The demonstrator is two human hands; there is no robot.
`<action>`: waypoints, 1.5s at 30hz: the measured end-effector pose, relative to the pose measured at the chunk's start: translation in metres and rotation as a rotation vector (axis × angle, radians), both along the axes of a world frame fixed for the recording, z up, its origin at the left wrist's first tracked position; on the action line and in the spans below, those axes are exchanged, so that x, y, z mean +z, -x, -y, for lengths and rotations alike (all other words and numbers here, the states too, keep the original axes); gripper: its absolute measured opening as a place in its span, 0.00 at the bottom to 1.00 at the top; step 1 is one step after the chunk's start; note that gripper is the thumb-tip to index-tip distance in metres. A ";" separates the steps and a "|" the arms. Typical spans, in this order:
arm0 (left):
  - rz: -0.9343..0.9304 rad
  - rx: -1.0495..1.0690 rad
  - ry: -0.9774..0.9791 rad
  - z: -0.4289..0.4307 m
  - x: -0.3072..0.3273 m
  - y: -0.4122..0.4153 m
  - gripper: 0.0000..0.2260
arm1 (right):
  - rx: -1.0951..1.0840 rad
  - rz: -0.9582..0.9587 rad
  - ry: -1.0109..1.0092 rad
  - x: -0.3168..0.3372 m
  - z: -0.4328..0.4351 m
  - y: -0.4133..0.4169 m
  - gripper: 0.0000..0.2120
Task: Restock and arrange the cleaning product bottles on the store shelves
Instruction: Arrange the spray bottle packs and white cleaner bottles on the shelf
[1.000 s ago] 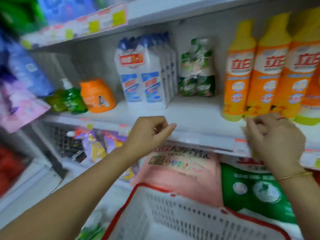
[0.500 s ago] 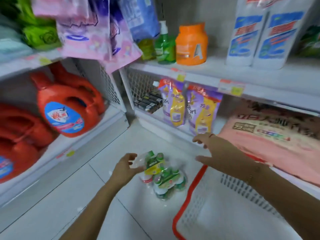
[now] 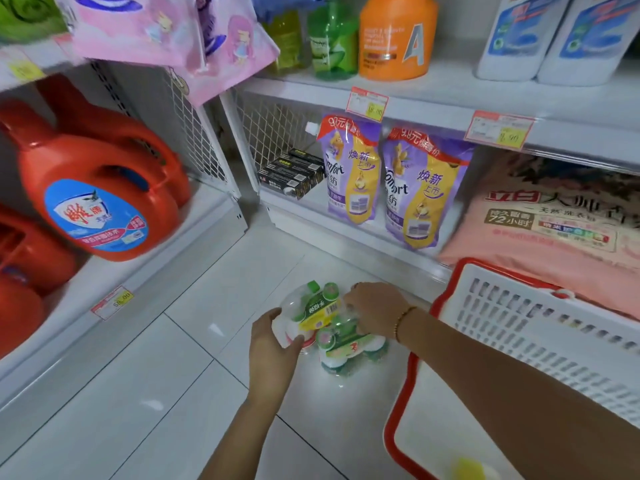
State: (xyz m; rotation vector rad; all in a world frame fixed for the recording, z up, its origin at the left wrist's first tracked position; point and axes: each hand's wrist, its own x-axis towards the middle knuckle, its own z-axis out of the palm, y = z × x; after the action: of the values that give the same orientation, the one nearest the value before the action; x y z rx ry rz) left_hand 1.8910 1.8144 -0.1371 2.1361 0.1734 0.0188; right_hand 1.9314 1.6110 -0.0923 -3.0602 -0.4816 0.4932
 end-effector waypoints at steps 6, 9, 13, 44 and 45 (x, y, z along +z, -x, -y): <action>-0.111 -0.148 0.070 -0.001 0.030 0.013 0.31 | 0.124 0.219 -0.142 0.091 0.018 0.008 0.18; -0.026 -0.295 0.129 0.012 0.072 0.010 0.34 | 0.120 0.288 -0.290 0.157 0.048 0.021 0.19; 0.204 -0.431 0.162 0.052 0.142 -0.002 0.37 | 0.056 0.471 -0.526 0.232 0.094 0.052 0.20; 0.380 -0.876 0.140 0.439 0.314 -0.095 0.27 | -1.178 1.071 -0.071 0.189 0.426 0.161 0.23; 0.356 -0.877 0.176 0.444 0.308 -0.100 0.27 | -1.155 1.116 -0.057 0.186 0.424 0.157 0.23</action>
State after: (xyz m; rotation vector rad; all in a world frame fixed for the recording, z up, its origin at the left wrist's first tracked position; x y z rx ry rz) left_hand 1.9911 1.3707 0.1706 1.8361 -0.9317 -0.1235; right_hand 1.7742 1.1867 0.0934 -2.5727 1.2102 -1.1820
